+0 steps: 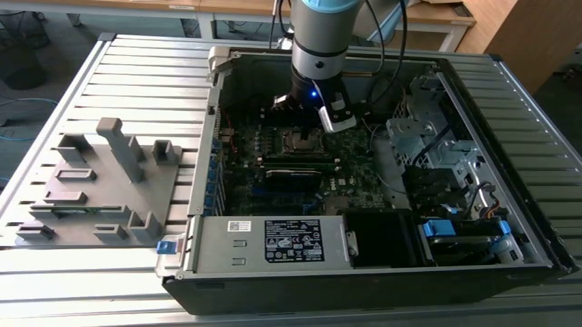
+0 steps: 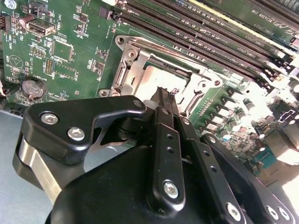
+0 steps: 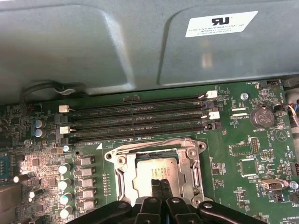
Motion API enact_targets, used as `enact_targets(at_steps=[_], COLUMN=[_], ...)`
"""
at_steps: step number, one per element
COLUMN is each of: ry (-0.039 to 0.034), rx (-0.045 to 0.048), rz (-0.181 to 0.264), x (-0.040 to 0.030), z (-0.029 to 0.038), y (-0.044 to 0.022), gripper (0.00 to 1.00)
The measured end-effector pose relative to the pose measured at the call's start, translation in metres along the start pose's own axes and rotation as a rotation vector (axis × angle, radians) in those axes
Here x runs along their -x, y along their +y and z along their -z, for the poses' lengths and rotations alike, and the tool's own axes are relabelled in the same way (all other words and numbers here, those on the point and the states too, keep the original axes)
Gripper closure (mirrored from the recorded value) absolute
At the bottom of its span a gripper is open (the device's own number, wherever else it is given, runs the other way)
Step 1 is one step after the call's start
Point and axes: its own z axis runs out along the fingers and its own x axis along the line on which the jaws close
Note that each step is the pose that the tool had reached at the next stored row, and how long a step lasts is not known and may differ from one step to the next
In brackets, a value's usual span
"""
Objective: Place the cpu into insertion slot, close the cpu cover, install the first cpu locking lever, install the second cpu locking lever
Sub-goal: 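Install the second cpu locking lever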
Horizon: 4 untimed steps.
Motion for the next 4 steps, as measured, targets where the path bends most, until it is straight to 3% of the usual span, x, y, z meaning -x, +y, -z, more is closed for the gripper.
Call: enact_targets(at_steps=[4], ry=[0.0], rx=[-0.0001], rz=[0.0], x=[0.0], z=[0.0004], y=[0.0], gripper=[0.9])
